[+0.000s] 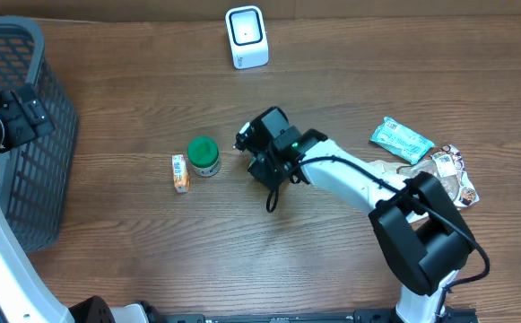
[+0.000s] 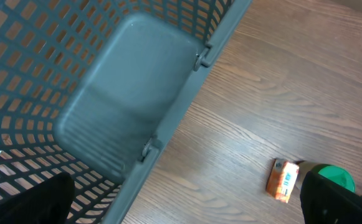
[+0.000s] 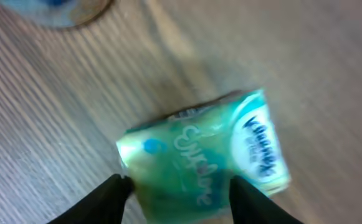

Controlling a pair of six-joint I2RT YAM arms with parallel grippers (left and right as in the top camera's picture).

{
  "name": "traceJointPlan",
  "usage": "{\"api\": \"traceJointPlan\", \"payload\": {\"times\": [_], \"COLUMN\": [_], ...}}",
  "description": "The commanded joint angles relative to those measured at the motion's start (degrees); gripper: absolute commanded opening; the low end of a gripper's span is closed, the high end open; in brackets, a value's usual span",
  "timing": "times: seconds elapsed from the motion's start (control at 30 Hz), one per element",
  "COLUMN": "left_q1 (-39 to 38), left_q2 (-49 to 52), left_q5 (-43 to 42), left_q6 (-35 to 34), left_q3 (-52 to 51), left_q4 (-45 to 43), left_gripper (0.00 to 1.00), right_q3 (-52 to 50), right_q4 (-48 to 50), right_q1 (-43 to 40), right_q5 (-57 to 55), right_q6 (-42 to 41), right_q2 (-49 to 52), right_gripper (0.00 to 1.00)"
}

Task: Scan the item barcode
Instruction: 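Grasp the tissue pack and drag it rightward with the right gripper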

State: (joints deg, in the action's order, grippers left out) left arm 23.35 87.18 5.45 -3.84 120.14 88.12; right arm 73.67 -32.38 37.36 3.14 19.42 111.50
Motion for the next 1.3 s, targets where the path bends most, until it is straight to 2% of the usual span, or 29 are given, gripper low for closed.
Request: {"api": "traceJointPlan", "payload": {"times": [0.0, 0.03, 0.1, 0.17, 0.27, 0.37, 0.47, 0.63, 0.7, 0.83, 1.03, 1.27], "left_q1": [0.2, 0.2, 0.2, 0.2, 0.2, 0.2, 0.2, 0.2, 0.2, 0.2, 0.2, 0.2], "left_q2": [0.2, 0.2, 0.2, 0.2, 0.2, 0.2, 0.2, 0.2, 0.2, 0.2, 0.2, 0.2], "left_q5": [0.5, 0.5, 0.5, 0.5, 0.5, 0.5, 0.5, 0.5, 0.5, 0.5, 0.5, 0.5], "left_q6": [1.1, 1.1, 1.1, 1.1, 1.1, 1.1, 1.1, 1.1, 1.1, 1.1, 1.1, 1.1], "left_q3": [0.8, 0.8, 0.8, 0.8, 0.8, 0.8, 0.8, 0.8, 0.8, 0.8, 0.8, 0.8], "left_q4": [-0.1, -0.1, -0.1, -0.1, -0.1, -0.1, -0.1, -0.1, -0.1, -0.1, -0.1, -0.1], "left_gripper": [1.00, 1.00, 0.99, 1.00, 1.00, 1.00, 1.00, 1.00, 1.00, 1.00, 0.99, 1.00], "right_q3": [4.1, 4.7, 5.0, 4.7, 3.0, 2.3, 2.3, 2.3, 2.3, 2.4, 3.5, 9.1], "right_q4": [0.6, 1.0, 2.4, 3.7, 5.8, 7.1, 7.9, 8.2, 6.7, 2.3, -2.8, -9.4], "right_q1": [0.3, 0.4, 0.4, 0.4, 0.7, 1.3, 2.0, 2.8, 3.0, 2.9, 2.1, 2.0], "right_q5": [-0.5, -0.3, 2.4, 4.7, 4.5, 4.5, 4.5, 4.6, 4.4, 1.5, 1.6, 4.4], "right_q6": [2.6, -0.8, -10.1, -22.3, -41.3, -52.5, -58.8, -60.1, -60.0, -59.5, -50.6, -44.5], "right_q2": [-4.5, -4.6, -4.6, -4.3, -3.6, -1.7, 0.5, 2.7, 3.4, 3.6, 3.5, 0.9], "right_gripper": [0.55, 0.54, 0.46, 0.23, 0.04, 0.04, 0.04, 0.06, 0.11, 0.11, 0.14, 0.20]}}
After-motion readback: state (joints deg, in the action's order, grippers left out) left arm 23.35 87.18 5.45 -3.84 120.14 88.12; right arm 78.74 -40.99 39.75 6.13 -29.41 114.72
